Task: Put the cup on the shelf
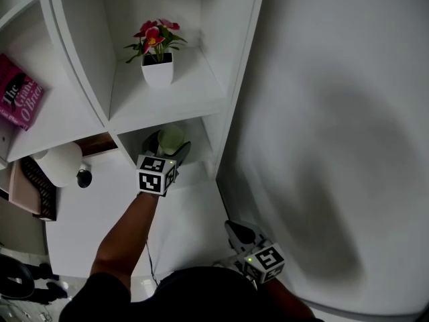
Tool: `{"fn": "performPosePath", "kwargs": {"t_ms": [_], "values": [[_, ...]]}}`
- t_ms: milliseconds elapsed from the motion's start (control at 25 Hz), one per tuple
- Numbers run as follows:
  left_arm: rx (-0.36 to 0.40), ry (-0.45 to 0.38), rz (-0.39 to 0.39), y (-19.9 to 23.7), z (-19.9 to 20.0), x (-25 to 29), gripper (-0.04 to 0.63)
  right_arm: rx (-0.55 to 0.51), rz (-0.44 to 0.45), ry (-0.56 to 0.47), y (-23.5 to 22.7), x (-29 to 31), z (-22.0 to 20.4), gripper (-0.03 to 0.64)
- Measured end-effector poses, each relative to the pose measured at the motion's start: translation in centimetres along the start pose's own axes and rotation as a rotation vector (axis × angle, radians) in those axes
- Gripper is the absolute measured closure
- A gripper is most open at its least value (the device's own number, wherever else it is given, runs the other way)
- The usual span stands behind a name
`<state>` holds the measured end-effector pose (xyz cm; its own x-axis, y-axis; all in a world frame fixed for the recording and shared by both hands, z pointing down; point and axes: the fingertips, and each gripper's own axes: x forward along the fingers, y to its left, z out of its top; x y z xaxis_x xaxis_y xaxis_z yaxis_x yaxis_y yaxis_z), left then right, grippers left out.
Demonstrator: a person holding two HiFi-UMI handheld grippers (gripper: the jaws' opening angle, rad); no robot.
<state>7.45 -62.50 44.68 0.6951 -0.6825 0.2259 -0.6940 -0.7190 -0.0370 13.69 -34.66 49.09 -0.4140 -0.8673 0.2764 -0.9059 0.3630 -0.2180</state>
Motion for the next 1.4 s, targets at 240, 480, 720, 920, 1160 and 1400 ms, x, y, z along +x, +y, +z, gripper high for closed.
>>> {"fn": "performPosePath", "kwargs": {"t_ms": [240, 480, 720, 920, 1160, 1400], "values": [[-0.009, 0.012, 0.022, 1.7, 0.6, 3.2, 0.212, 0.017, -0.028, 0.017, -1.0, -0.3, -0.3, 0.612], [-0.009, 0.036, 0.042, 3.2, -0.2, 5.1, 0.212, 0.01, -0.047, 0.032, -1.6, -0.5, -0.9, 0.612], [-0.03, 0.035, 0.039, 3.6, -0.4, 5.5, 0.212, 0.019, -0.069, 0.042, -1.9, -0.7, -1.2, 0.612], [-0.03, 0.037, 0.017, 2.7, -0.4, 5.6, 0.212, 0.018, -0.069, 0.043, -1.6, -0.7, -1.0, 0.612], [0.002, 0.074, 0.04, 3.1, -1.2, 4.5, 0.2, 0.012, -0.057, 0.045, -0.7, -0.6, -0.4, 0.612], [0.005, 0.064, 0.041, 2.3, -1.0, 1.9, 0.196, -0.007, -0.023, 0.034, 0.1, -0.4, 0.1, 0.612]]}}
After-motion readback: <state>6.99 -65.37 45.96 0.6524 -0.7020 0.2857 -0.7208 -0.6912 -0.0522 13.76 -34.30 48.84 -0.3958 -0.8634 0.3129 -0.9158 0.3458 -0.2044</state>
